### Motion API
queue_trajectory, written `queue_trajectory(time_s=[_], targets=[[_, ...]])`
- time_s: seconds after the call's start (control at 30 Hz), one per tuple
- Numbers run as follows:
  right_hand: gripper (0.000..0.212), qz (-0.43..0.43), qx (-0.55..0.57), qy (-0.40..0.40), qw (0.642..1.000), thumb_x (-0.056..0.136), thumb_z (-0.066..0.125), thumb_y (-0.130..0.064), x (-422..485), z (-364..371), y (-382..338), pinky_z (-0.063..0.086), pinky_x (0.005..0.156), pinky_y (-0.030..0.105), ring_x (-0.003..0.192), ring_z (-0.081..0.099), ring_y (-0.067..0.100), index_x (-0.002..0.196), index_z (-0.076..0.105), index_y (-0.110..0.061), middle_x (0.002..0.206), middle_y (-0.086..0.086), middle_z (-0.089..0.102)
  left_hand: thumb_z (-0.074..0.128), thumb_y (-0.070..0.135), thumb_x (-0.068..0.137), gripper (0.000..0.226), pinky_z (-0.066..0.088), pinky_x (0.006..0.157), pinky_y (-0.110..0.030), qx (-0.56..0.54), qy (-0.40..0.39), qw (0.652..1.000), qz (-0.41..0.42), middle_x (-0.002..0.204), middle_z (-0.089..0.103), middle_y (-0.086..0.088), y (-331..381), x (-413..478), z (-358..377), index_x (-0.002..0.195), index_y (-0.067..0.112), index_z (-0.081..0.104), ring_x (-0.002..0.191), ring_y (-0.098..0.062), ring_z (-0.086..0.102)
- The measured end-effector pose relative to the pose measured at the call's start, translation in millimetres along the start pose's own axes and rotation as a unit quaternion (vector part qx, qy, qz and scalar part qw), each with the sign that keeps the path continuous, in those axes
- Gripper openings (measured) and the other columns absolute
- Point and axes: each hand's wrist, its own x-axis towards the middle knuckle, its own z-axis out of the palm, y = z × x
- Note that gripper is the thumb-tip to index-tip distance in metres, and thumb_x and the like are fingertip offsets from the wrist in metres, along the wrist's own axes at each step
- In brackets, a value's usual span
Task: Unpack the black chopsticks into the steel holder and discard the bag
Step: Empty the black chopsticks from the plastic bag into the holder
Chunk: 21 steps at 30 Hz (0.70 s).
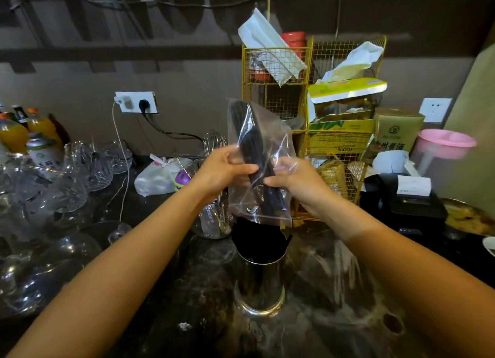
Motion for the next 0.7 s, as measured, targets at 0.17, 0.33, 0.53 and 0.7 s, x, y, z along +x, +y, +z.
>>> queue_trajectory(time_s=[0.17, 0.33, 0.53, 0.7], targets=[[0.034, 0.006, 0.046, -0.033, 0.998, 0.079, 0.056, 0.009, -11, 1, 22, 0.055, 0.074, 0.024, 0.087, 0.064, 0.024, 0.113, 0.055, 0.002, 0.103, 0.022, 0.063, 0.06, -0.007, 0.073, 0.028, 0.056, 0.055, -0.02, 0.014, -0.009, 1.0, -0.011, 0.065, 0.074, 0.008, -14, -5, 5, 0.098, 0.006, 0.062, 0.063, -0.008, 0.068], [0.028, -0.018, 0.058, -0.029, 0.998, 0.08, 0.055, 0.008, -17, -1, 32, 0.053, 0.082, 0.026, 0.09, 0.064, 0.023, 0.103, 0.06, -0.008, 0.105, 0.023, 0.064, 0.059, -0.008, 0.074, 0.029, 0.052, 0.057, -0.013, 0.021, -0.032, 0.999, -0.013, 0.089, 0.069, -0.006, -16, -8, 9, 0.097, 0.011, 0.062, 0.067, -0.002, 0.068], [0.029, -0.036, 0.082, -0.039, 0.995, 0.08, 0.057, 0.004, -18, -2, 37, 0.056, 0.08, 0.025, 0.089, 0.067, 0.014, 0.101, 0.062, -0.016, 0.098, 0.01, 0.068, 0.061, -0.004, 0.074, 0.042, 0.055, 0.067, -0.016, 0.03, -0.042, 0.999, -0.006, 0.098, 0.067, -0.001, -16, -9, 5, 0.106, 0.023, 0.058, 0.08, -0.003, 0.067], [0.029, -0.029, 0.087, -0.028, 0.995, 0.08, 0.058, 0.004, -20, -3, 38, 0.052, 0.061, 0.011, 0.072, 0.069, 0.0, 0.099, 0.061, -0.018, 0.089, 0.0, 0.067, 0.062, -0.002, 0.074, 0.047, 0.055, 0.072, -0.019, 0.03, -0.04, 0.999, -0.016, 0.098, 0.067, 0.001, -19, -11, 4, 0.113, 0.022, 0.054, 0.087, -0.006, 0.065]])
